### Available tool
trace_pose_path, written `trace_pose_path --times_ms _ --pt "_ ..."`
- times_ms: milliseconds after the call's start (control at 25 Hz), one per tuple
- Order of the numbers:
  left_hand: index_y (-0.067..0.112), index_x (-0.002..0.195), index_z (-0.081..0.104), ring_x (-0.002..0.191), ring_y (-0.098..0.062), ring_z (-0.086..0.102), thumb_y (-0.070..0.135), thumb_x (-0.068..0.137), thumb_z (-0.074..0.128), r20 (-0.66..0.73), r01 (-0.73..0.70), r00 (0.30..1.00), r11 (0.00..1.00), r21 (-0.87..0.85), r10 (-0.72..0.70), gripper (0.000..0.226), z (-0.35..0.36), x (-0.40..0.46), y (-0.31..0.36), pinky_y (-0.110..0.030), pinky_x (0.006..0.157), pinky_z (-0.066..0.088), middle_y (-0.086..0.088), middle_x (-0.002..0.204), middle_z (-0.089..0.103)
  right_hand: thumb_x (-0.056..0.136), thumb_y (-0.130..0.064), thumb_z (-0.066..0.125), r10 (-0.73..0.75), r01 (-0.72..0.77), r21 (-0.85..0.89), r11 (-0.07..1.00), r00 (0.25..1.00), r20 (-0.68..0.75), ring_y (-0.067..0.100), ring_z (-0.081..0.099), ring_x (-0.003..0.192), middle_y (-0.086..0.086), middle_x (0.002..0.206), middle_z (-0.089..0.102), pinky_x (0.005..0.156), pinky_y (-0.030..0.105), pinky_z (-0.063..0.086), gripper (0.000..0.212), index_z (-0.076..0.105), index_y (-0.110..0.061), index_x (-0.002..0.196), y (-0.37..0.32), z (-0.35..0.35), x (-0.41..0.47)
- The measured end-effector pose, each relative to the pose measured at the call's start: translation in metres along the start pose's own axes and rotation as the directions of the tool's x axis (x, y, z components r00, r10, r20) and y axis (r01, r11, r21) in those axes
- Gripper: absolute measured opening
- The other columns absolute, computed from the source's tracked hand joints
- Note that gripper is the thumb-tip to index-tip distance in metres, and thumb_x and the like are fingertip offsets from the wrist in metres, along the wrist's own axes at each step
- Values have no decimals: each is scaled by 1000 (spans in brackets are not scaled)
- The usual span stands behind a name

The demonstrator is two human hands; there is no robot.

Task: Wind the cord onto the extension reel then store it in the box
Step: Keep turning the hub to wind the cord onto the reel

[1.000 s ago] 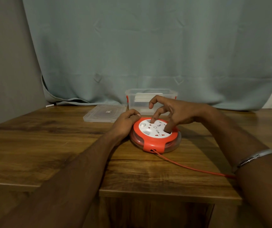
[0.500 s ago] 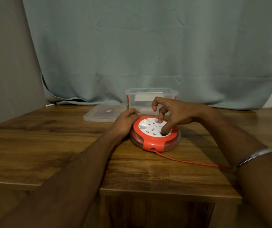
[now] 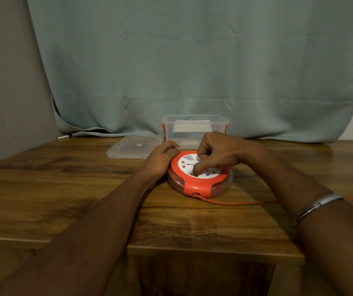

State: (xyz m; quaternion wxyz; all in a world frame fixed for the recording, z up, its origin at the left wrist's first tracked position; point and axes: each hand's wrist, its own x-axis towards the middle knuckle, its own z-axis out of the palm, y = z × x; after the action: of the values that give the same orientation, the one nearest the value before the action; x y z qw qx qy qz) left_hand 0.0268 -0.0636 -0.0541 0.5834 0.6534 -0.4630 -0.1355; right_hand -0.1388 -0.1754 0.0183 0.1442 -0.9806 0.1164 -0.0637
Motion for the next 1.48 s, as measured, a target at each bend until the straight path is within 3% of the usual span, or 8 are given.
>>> trace_pose_path --times_ms 320,440,640,720,920,1080,1440,1480 --pt "14 99 65 78 -19 70 24 105 50 -32 1 999 1000 19 0 19 0 -3 2 -25 62 55 -7 90 73 83 -19 82 -61 66 105 992 996 -58 10 58 53 -4 51 62 56 25 46 33 67 -15 55 -8 4 3" --pt "15 100 64 76 -17 69 24 105 49 -41 -7 999 1000 26 9 19 0 -3 2 -27 62 54 -6 88 71 80 -3 77 -149 157 62 986 981 -121 -5 61 65 -5 79 72 71 24 48 14 73 -16 79 -4 -5 -3" --pt "16 98 62 73 -16 67 25 106 47 -34 25 999 1000 -3 -25 19 1 -4 4 -26 61 53 -6 85 70 74 16 72 -35 32 70 997 998 45 -26 57 78 -6 129 66 66 11 47 65 64 -18 128 13 -15 -5" --pt "17 98 62 77 -18 69 26 106 47 -26 34 999 999 -8 -34 19 0 -4 4 -29 65 57 -8 89 71 75 14 73 -38 31 81 996 996 77 -15 61 98 -7 132 68 71 13 50 72 59 -24 134 16 -15 -2" --pt "16 98 64 81 -22 70 24 106 48 5 63 998 997 -41 -63 19 0 -4 7 -29 65 57 -12 96 71 78 11 77 -65 54 142 988 995 72 -26 58 70 1 127 73 82 19 45 95 34 -29 152 15 -18 -7" --pt "16 95 65 75 -19 69 22 104 50 21 77 997 994 -83 -76 19 -1 -4 9 -27 60 54 -9 90 71 74 16 77 -81 71 176 982 995 51 -16 64 71 6 118 74 64 10 50 110 24 -36 156 13 -15 -8" --pt "15 97 65 70 -15 69 18 104 50 -2 104 994 983 -152 -105 17 -3 -5 12 -22 54 54 -6 88 71 77 7 81 -57 44 119 992 993 103 -13 62 98 -6 127 71 95 30 55 92 37 -34 147 10 -15 -4" --pt "15 98 65 70 -15 70 18 104 50 3 109 994 983 -151 -110 17 -3 -5 11 -22 54 55 -6 88 71 77 8 80 -57 44 122 992 993 106 -12 64 93 -3 127 70 87 24 57 91 37 -32 146 9 -14 -5"
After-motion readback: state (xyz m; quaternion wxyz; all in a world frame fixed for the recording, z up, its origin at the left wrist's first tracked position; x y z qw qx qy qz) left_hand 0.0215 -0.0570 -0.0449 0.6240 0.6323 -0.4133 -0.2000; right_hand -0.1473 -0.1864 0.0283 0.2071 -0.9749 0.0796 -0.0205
